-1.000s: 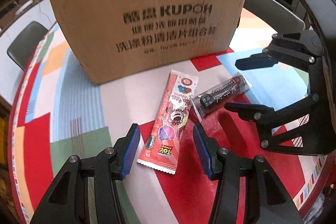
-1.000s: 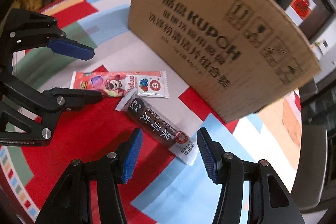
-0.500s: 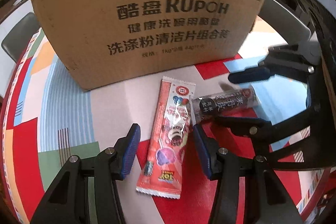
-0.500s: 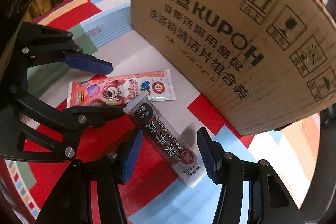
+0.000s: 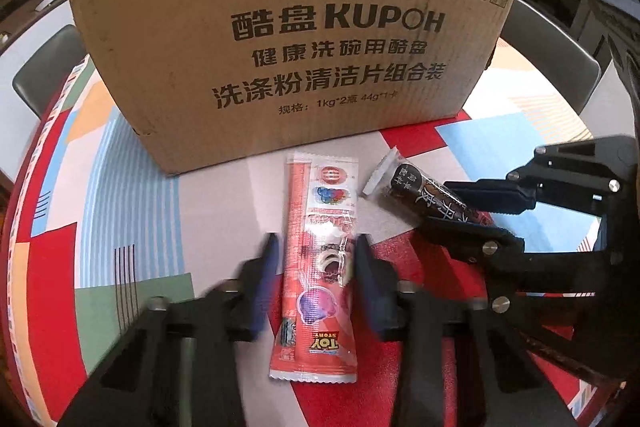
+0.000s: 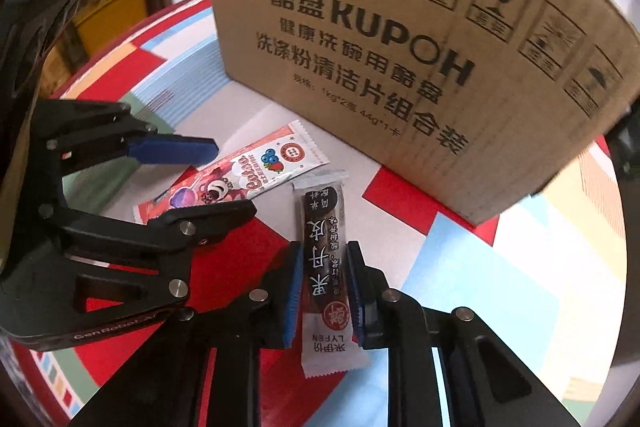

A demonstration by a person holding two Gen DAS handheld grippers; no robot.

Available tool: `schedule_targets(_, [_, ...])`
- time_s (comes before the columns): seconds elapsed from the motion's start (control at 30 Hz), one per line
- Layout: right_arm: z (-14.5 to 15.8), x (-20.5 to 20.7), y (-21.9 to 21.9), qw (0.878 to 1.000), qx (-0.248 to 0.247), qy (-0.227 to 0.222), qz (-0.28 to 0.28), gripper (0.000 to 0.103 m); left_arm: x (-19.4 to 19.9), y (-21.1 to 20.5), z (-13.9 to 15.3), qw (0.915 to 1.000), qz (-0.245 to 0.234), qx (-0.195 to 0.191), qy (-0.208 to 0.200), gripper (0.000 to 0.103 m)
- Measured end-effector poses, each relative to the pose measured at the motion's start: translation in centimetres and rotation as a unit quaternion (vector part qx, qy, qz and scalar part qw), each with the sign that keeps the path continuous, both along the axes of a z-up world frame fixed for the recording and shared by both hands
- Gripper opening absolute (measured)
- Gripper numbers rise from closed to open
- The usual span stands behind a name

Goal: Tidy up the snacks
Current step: 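Grasp the red-white TOY stick packet with the left tool while the right tool grasps the dark brown bar, then lift both packets and carry them over the open box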

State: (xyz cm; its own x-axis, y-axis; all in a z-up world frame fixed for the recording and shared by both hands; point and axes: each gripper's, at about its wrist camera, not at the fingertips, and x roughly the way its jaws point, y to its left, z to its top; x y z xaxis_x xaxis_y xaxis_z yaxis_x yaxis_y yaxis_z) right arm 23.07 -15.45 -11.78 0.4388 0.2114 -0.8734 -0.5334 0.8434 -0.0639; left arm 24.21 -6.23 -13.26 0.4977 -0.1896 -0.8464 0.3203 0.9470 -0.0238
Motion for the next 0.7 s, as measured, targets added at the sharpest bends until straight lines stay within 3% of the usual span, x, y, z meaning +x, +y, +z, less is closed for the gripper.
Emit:
schedule_targets(0.2, [0.1, -0.3, -1.0, 0.998, 0.028, -0.001, -0.055, 0.021, -1.0, 0.2, 0.5, 0.9999, 0.002, -0.010, 0.003, 0.022])
schedule_targets(0.7, [2.9, -2.6, -3.9, 0.989, 0.092, -0.022, -0.113, 0.021, -4.5, 2.1, 4.5, 0.9978, 0.014, -0.046, -0.045, 0.021])
